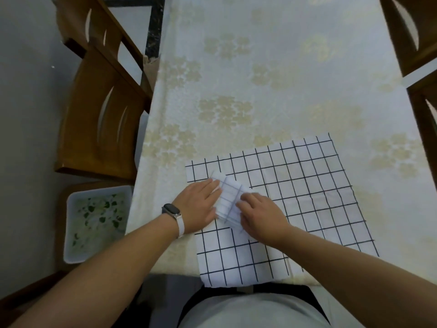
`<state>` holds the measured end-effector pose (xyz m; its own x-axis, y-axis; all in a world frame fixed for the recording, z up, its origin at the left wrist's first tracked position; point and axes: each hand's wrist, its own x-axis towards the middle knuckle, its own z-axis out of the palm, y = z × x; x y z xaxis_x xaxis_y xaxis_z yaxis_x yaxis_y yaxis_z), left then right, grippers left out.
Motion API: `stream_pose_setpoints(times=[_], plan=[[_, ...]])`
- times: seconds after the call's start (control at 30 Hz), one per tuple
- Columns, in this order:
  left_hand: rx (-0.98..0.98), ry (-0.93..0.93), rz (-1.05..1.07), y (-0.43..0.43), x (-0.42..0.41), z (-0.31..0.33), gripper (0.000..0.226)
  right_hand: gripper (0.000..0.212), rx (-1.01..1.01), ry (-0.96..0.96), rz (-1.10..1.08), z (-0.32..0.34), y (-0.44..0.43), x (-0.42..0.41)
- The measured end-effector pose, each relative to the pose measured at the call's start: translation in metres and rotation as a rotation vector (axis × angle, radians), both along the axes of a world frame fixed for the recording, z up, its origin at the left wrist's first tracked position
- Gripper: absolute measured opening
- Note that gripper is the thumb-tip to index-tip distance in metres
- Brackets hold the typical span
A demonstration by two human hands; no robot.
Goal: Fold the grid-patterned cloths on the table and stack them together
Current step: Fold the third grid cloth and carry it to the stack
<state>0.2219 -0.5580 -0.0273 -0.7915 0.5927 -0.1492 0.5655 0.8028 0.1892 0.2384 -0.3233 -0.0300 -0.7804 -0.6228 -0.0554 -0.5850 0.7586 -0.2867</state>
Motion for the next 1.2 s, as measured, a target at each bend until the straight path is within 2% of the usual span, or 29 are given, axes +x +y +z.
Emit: stream_pose_setpoints(times=[0.13,0.23,0.4,0.7,0.8,0.9,0.97,1.1,1.2], plan=[[-0.134,-0.160,0.050,0.033,-0.008,0.001,0.077,0.059,0.154,-0.055,-0.050,-0.003,0.012,-0.012],[-0.190,-0.174,0.007,0.042,-0.011,-0.008,0.082,0.073,0.218,-0.136,0.030,-0.010,0.019,-0.009],[-0.259,-0.181,-0.035,0.030,-0.012,-0.023,0.084,0.079,0.255,-0.183,0.038,-0.023,0.018,0.003],[-0.266,-0.215,-0.026,0.028,-0.011,-0.026,0.083,0.081,0.255,-0.249,0.049,-0.022,0.015,0.001],[-0.138,-0.255,0.125,0.033,-0.013,-0.011,0.073,0.072,0.143,-0.242,-0.102,-0.012,0.008,-0.005],[0.089,-0.224,0.524,0.040,-0.019,0.000,0.056,0.059,0.124,-0.289,-0.349,-0.001,0.002,-0.016],[0.124,-0.283,0.700,0.042,-0.027,0.004,0.049,0.050,0.177,-0.315,-0.410,0.004,-0.001,-0.021],[0.170,-0.462,0.905,0.045,-0.038,0.008,0.023,0.035,0.190,-0.444,-0.480,0.010,-0.001,-0.032],[0.171,-0.556,0.991,0.050,-0.040,0.014,0.018,0.017,0.125,-0.566,-0.516,0.013,-0.001,-0.036]])
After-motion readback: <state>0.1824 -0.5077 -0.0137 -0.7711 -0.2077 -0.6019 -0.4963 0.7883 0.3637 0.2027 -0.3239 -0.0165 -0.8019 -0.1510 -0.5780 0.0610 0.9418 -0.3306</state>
